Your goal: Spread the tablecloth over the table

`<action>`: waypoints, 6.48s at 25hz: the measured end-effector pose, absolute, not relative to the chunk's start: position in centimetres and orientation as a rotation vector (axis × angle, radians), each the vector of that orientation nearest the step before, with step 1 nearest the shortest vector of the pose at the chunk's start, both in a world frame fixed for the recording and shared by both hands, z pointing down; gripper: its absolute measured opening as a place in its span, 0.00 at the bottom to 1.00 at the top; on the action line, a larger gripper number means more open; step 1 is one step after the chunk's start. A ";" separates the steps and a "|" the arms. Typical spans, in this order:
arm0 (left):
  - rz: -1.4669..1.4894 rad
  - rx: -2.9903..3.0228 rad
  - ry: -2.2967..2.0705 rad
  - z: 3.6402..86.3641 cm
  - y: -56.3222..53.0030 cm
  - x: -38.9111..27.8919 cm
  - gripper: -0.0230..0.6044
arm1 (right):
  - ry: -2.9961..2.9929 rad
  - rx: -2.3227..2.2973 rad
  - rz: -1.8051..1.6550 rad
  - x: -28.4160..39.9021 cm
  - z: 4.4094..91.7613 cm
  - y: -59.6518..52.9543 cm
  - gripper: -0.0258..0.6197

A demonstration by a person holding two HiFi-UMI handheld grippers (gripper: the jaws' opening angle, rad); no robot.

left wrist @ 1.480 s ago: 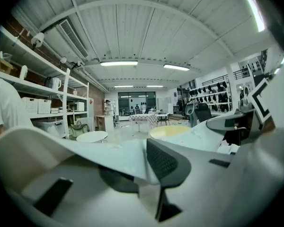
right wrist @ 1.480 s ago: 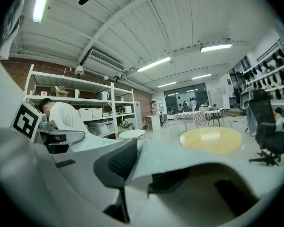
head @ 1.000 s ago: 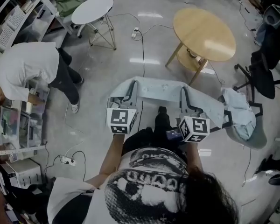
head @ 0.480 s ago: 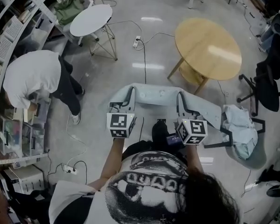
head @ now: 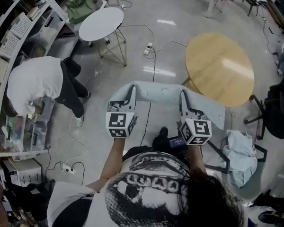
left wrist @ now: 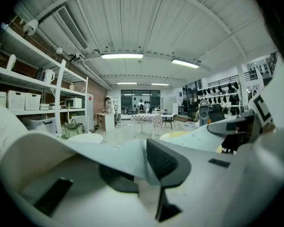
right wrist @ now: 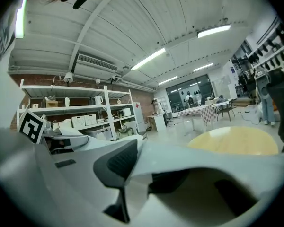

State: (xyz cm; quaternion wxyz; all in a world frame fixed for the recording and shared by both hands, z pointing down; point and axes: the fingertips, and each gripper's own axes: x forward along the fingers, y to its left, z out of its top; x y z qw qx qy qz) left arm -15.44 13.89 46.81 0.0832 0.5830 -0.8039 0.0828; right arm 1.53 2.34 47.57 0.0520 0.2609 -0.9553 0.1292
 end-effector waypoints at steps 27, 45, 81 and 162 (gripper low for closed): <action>0.296 2.256 -2.117 40.4 -4.7 -14.4 0.13 | -2.908 1.192 0.294 5.0 40.4 -10.7 0.14; 0.185 2.880 -1.561 34.5 -31.0 -17.0 0.13 | -2.718 1.663 0.302 3.0 35.8 -28.4 0.16; -0.063 3.295 -1.299 17.7 -63.5 0.4 0.15 | -2.637 1.851 0.028 19.4 18.2 -57.5 0.17; -0.012 2.934 -0.775 42.1 -42.9 -0.1 0.15 | -2.493 2.064 0.530 18.9 40.9 -33.8 0.15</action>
